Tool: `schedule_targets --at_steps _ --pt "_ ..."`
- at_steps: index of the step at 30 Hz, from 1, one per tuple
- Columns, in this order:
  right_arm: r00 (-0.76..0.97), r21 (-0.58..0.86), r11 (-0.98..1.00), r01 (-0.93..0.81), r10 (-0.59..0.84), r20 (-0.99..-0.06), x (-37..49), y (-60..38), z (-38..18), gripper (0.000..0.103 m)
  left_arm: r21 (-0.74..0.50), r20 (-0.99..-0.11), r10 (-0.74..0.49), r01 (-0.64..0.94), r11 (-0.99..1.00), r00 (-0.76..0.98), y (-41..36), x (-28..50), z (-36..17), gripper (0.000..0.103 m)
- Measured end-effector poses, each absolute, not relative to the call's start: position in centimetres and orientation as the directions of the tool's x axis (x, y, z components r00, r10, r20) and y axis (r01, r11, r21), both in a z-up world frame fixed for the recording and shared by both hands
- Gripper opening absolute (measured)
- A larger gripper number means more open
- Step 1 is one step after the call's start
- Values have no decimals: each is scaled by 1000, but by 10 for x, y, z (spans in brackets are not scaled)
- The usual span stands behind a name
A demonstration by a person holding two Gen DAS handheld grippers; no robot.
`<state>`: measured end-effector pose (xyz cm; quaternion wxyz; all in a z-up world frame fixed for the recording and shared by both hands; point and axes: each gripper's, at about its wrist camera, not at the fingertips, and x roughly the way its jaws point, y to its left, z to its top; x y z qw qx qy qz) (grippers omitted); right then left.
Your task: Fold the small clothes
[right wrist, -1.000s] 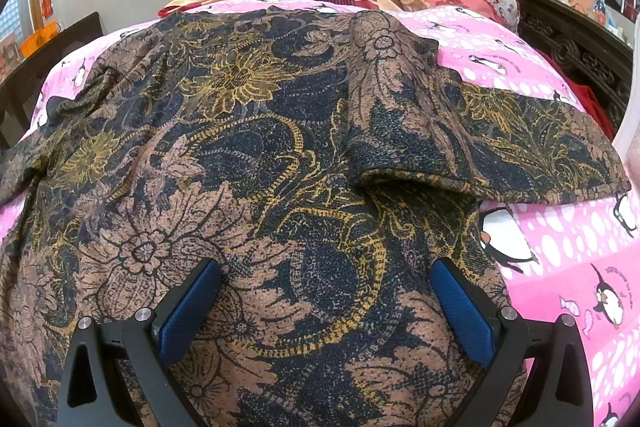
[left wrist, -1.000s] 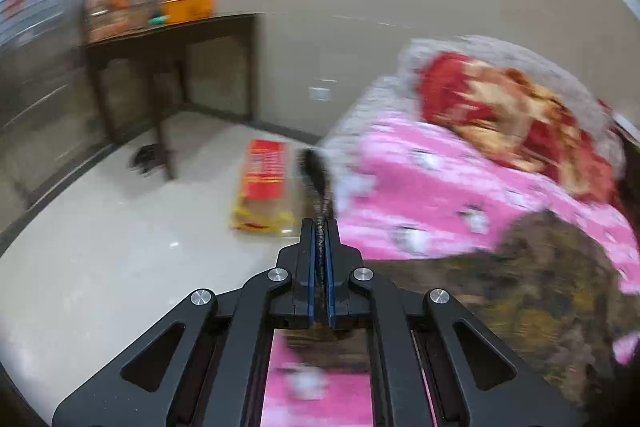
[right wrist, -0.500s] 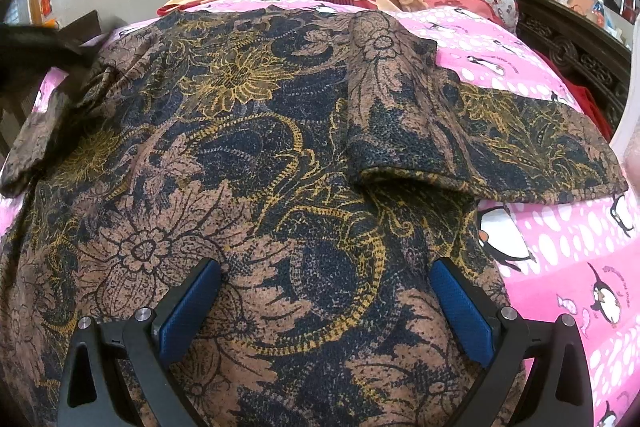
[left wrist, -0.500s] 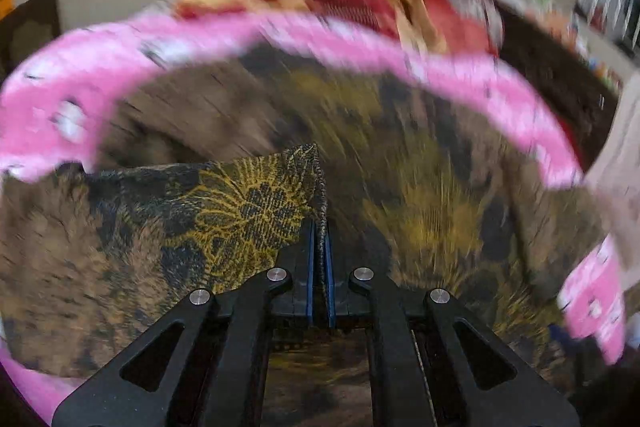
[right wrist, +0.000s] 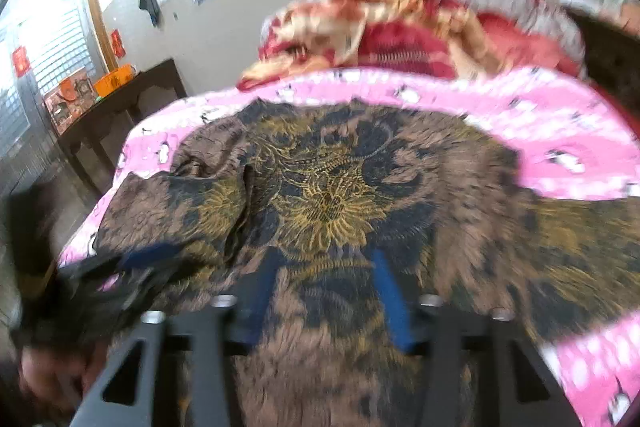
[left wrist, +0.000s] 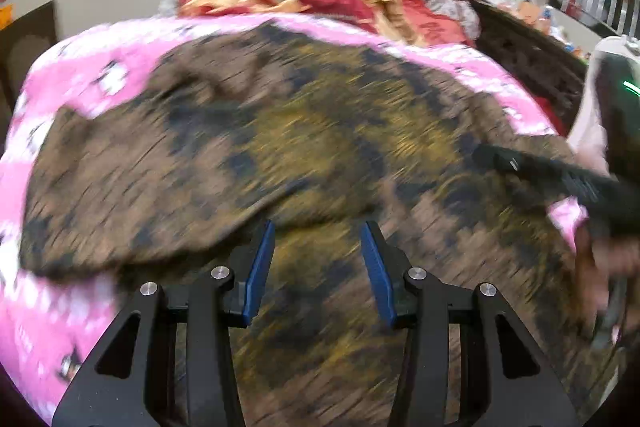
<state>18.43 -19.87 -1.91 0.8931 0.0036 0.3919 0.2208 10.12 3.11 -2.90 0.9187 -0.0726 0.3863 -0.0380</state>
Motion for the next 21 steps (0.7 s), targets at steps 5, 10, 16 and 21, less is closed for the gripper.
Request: schedule_targets --at_steps 5,10,16,21 --pt "606 95 980 -173 182 -775 217 -246 -36 18 -293 -704 -159 -79 953 693 69 92 -55 44" --pt "727 124 991 -41 115 -677 200 -305 7 20 -316 -707 -151 -117 941 691 72 97 -61 44" --pt "642 198 905 -376 409 -649 201 -205 7 59 -341 -700 -167 -120 932 694 77 98 -62 44" --pt "520 266 804 -531 558 -647 203 -119 -24 59 -353 -697 -172 -125 927 696 81 99 -63 44"
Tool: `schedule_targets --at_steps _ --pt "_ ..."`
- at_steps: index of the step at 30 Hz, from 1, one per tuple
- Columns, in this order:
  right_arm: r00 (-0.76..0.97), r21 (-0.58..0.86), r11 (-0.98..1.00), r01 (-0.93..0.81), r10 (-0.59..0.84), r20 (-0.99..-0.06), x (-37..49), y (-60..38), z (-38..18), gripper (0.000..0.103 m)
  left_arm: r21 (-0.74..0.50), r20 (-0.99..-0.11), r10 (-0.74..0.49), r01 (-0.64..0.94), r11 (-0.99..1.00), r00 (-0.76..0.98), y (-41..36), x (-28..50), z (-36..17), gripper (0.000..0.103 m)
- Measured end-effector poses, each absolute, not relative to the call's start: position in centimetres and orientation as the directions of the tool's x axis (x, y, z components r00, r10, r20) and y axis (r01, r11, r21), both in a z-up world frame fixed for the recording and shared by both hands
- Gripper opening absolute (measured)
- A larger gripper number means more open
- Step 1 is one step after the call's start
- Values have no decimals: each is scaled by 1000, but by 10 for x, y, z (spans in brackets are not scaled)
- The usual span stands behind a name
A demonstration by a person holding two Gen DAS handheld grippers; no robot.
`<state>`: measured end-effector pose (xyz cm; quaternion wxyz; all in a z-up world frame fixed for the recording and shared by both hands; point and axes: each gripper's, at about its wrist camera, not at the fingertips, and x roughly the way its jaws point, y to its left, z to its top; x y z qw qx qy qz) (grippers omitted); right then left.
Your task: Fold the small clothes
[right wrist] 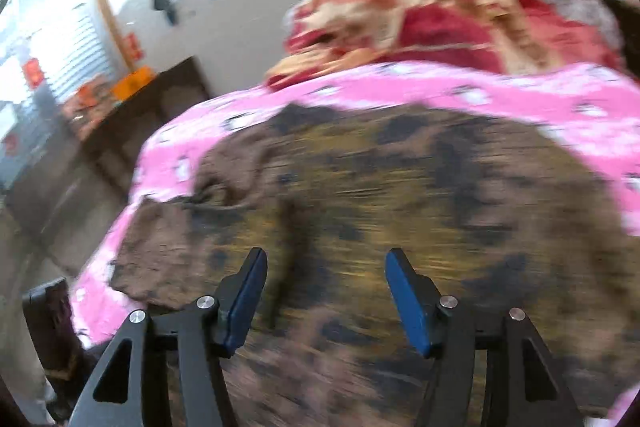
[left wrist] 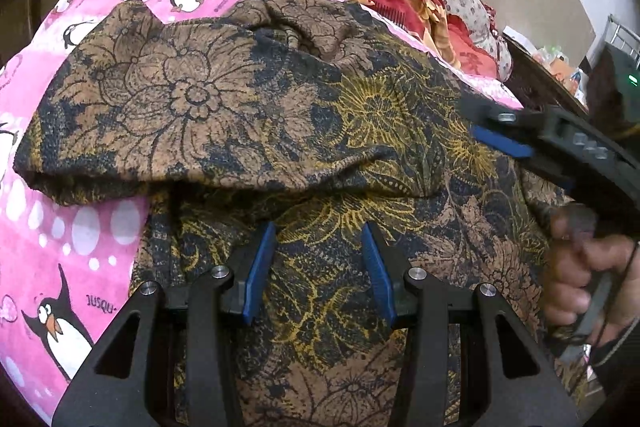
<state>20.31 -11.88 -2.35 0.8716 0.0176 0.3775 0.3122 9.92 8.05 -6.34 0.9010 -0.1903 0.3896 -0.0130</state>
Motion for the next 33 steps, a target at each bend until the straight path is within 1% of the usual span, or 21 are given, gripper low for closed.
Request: schedule_targets --at_steps 2,3,4,5,6,8,9,10,13,16,19,21,23,26,30,33 --pt "486 252 794 -554 553 -677 216 -96 -38 59 -356 -696 -171 -128 926 697 81 98 -64 44" --pt "460 252 791 -558 548 -699 220 -90 -47 57 -357 -696 -170 -131 925 697 82 99 -64 44" --pt "424 270 780 -565 555 -715 225 -84 -56 49 -356 -697 -168 -132 925 697 82 99 -64 44" --pt "400 289 766 -574 571 -717 227 -80 -59 44 -355 -697 -167 -133 925 697 82 99 -64 44" --pt "376 303 745 -594 590 -714 227 -76 -61 38 -354 -697 -166 -134 925 697 81 99 -64 44" --pt "362 297 725 -621 602 -711 224 -68 -64 34 -356 -697 -167 -134 925 697 81 99 -64 44" --pt "354 309 717 -625 613 -706 225 -66 -65 25 -358 -697 -169 -134 924 697 82 99 -64 44" --pt "345 334 709 -621 630 -696 228 -65 -67 10 -356 -697 -169 -133 925 696 82 100 -63 44" --pt "372 378 716 -587 653 -660 229 -77 -63 5 -355 -698 -168 -133 925 696 82 100 -63 44" --pt "449 342 776 -530 599 -662 222 -104 -52 4 -354 -699 -167 -133 926 695 82 100 -64 44" --pt "547 255 875 -411 460 -699 219 -153 -45 4 -351 -700 -165 -133 927 695 82 100 -64 44" --pt "578 208 921 -330 371 -727 219 -185 -44 4 -350 -700 -165 -133 927 695 83 100 -64 44" --pt "586 168 951 -260 294 -755 218 -217 -44 4 -349 -700 -165 -132 928 695 84 100 -64 44" --pt "575 128 971 -202 224 -787 217 -252 -41 4 -351 -699 -166 -132 927 695 83 100 -64 44" --pt "566 89 978 -190 183 -804 220 -272 -37 3 -364 -689 -166 -139 921 705 86 93 -61 44" --pt "568 33 981 -190 138 -811 224 -268 -34 3 -337 -688 -120 -170 926 715 90 81 -50 44"
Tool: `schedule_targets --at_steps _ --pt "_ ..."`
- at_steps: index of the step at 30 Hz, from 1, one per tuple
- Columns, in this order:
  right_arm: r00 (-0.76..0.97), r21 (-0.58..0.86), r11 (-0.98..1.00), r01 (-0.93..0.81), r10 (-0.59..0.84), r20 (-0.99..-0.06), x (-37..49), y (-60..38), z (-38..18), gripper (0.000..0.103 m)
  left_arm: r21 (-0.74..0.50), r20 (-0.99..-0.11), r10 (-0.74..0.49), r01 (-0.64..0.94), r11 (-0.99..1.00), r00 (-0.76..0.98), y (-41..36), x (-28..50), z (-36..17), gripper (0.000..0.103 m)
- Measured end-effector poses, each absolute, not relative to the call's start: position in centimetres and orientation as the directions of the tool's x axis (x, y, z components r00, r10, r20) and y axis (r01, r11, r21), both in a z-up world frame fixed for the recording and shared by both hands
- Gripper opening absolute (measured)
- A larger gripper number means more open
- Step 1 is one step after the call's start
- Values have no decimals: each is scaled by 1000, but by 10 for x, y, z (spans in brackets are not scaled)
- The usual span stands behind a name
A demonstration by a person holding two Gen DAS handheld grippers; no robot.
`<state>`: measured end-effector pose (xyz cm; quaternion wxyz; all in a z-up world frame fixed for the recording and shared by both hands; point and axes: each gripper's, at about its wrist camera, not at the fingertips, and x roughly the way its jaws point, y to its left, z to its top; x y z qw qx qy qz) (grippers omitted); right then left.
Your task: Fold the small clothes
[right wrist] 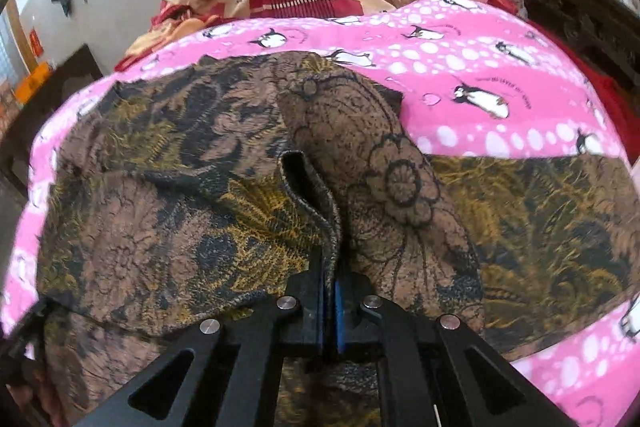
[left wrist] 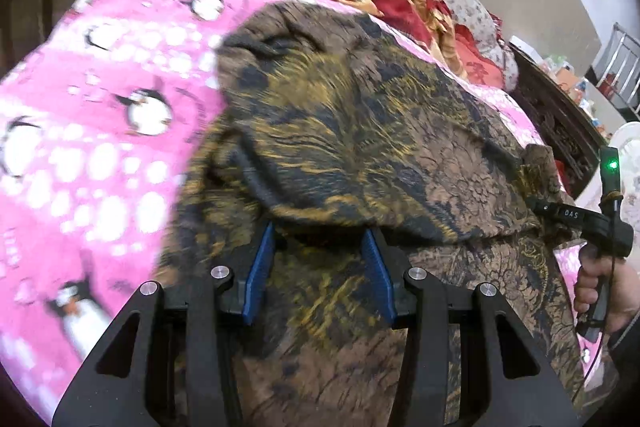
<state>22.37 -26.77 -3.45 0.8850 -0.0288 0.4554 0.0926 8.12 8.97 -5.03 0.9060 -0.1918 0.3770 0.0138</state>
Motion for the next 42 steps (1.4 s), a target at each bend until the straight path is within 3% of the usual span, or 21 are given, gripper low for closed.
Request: schedule_targets --at_steps 7,11,14,18,22,26,29,31,36,38,40,42 --pt "563 9 976 -218 133 -815 226 -269 -42 3 -328 -615 -36 -214 920 788 119 100 0 46" --pt "547 56 973 -223 172 -819 225 -275 -40 3 -291 -650 -87 -141 946 755 110 148 3 48" --pt "572 90 967 -240 216 -791 216 -281 -23 3 -211 -697 -56 -129 969 715 95 175 -11 46" --pt "617 103 957 -272 256 -744 200 -289 5 4 -19 -761 132 -225 974 635 96 194 -58 46" --pt "647 119 938 -326 313 -695 188 -284 23 4 -61 -745 177 -330 942 643 118 184 -55 46" --pt "604 97 924 -370 319 -731 203 -252 4 4 -89 -754 180 -370 925 632 130 180 -57 49" --pt "614 -16 962 -272 160 -773 234 -242 -25 4 -35 -752 218 -368 929 622 124 181 -55 50" --pt "560 50 973 -224 171 -811 255 -249 -42 4 -51 -754 203 -365 930 624 126 180 -53 50" --pt "595 105 955 -277 257 -762 228 -243 -8 4 -66 -673 192 -316 947 715 112 152 -16 50" --pt "610 120 941 -316 299 -734 204 -235 -3 11 -112 -659 125 -261 959 742 101 140 -6 50" --pt "582 90 946 -312 265 -768 195 -227 -21 47 -100 -684 95 -221 970 723 88 139 -16 50" --pt "515 25 957 -289 178 -838 193 -222 -52 49 -38 -770 107 -212 976 629 81 148 -49 50"
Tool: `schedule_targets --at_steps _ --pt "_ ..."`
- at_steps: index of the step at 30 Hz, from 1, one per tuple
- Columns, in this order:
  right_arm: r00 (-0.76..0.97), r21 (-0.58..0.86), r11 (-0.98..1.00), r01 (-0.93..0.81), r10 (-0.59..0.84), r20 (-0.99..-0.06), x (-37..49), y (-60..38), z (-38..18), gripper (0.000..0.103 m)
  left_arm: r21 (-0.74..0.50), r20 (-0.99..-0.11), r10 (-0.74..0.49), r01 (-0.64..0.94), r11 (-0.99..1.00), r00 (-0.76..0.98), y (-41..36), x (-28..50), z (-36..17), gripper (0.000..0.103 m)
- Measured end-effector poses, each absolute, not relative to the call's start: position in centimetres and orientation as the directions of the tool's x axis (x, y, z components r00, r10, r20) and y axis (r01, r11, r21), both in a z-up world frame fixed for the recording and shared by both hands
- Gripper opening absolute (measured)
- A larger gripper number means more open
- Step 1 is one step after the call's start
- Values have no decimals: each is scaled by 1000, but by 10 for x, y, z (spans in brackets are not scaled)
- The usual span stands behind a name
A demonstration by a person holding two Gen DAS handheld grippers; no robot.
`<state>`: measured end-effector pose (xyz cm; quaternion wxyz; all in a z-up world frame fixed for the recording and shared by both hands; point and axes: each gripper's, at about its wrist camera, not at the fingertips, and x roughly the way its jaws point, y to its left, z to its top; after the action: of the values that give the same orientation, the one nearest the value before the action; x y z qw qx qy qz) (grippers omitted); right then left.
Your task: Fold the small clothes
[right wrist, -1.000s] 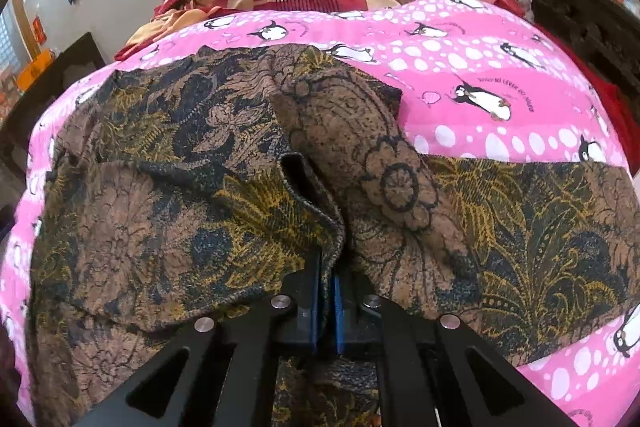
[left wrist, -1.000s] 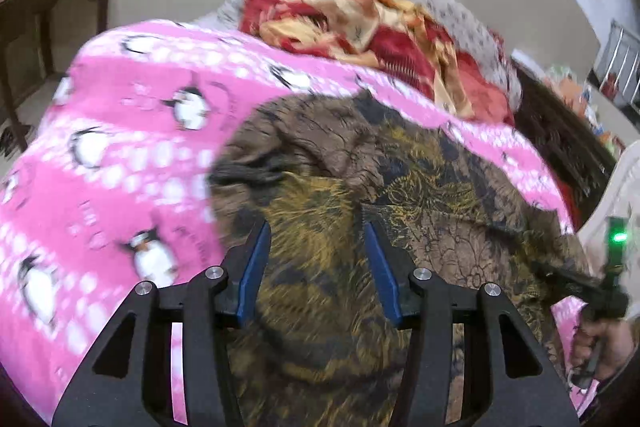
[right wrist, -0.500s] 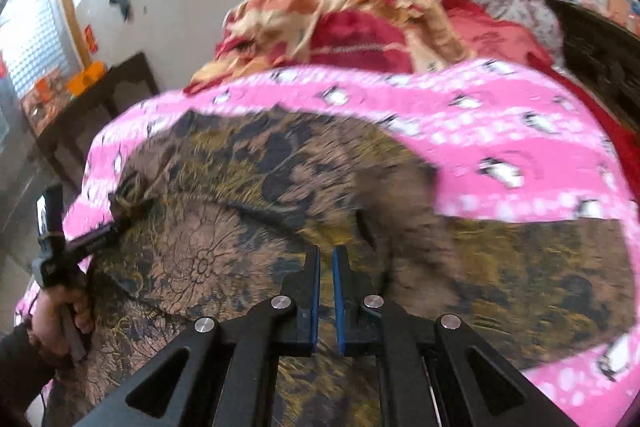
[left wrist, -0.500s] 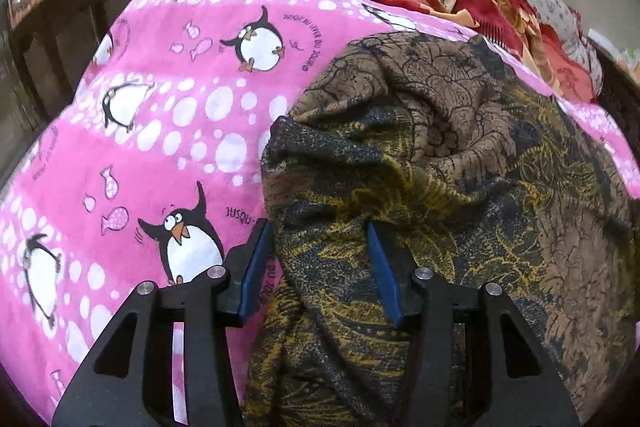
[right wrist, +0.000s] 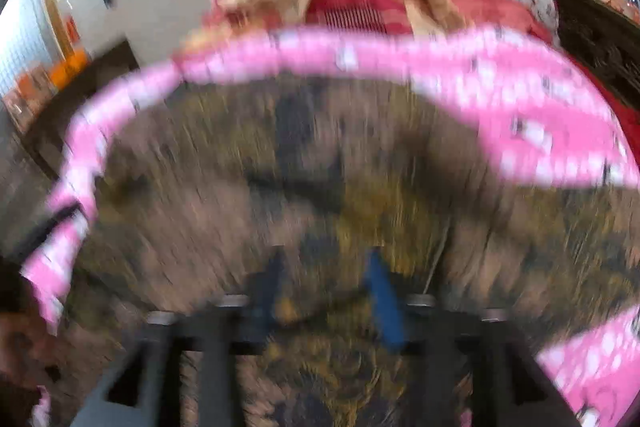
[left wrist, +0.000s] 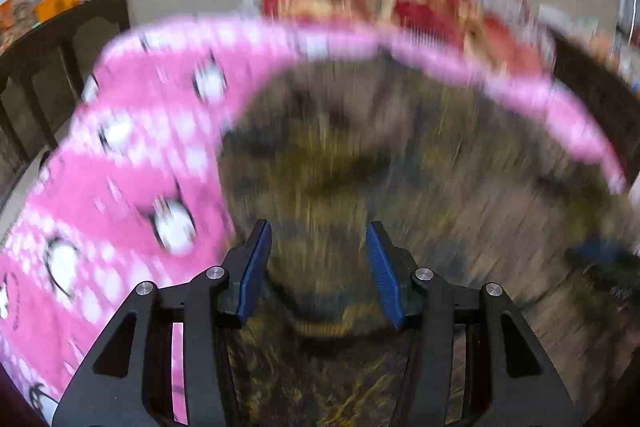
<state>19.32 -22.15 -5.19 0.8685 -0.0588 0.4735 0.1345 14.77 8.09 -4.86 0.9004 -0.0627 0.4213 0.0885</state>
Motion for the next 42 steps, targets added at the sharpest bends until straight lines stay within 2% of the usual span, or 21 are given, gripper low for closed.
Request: schedule_targets --at_steps 1,2,3,5,9,11,13,16,19,20,23,26,31,36,39,42 --pt "535 15 955 -296 179 -826 188 -223 -50 48 -17 -786 110 -200 980 608 79 153 -61 50" --pt "569 23 958 -285 189 -800 180 -231 -35 48 -17 -759 108 -185 983 642 78 148 -60 54" --pt "603 52 961 -272 212 -769 173 -243 -19 48 -53 -752 70 -165 985 655 81 147 -59 63" --pt "677 100 963 -250 248 -693 158 -278 14 48 -75 -757 49 -161 984 651 84 150 -64 64" --pt "759 159 985 -62 150 -633 139 -395 45 49 -67 -757 56 -162 985 651 87 154 -68 65" --pt "748 314 947 72 157 -645 139 -471 32 49 -59 -757 63 -163 985 651 87 151 -69 66" --pt "730 408 901 147 180 -660 141 -509 17 48 -61 -757 62 -165 984 650 88 150 -71 66" --pt "714 526 829 191 251 -654 144 -535 -15 43 -60 -757 65 -168 984 650 79 145 -62 66" --pt "725 581 787 205 277 -630 162 -538 -39 36 -56 -757 68 -168 984 650 78 144 -60 67" --pt "754 608 768 202 274 -597 165 -540 -42 34 -56 -757 68 -168 984 650 78 144 -60 67" --pt "786 648 728 224 258 -562 170 -551 -46 22 -52 -758 72 -170 984 649 77 145 -61 67" --pt "787 604 770 206 236 -570 167 -549 -28 8 -50 -758 74 -171 984 649 76 146 -62 67" --pt "883 529 833 163 115 -455 142 -570 74 6 -54 -757 71 -171 984 649 77 145 -61 67" --pt "940 343 932 116 8 -341 118 -560 185 6 -58 -756 68 -170 984 651 77 145 -62 67" --pt "954 285 958 21 66 -293 114 -523 217 6 -58 -757 68 -170 984 650 77 145 -62 67" --pt "935 250 959 -134 206 -290 117 -457 227 6 -64 -756 63 -170 983 651 78 144 -60 67"
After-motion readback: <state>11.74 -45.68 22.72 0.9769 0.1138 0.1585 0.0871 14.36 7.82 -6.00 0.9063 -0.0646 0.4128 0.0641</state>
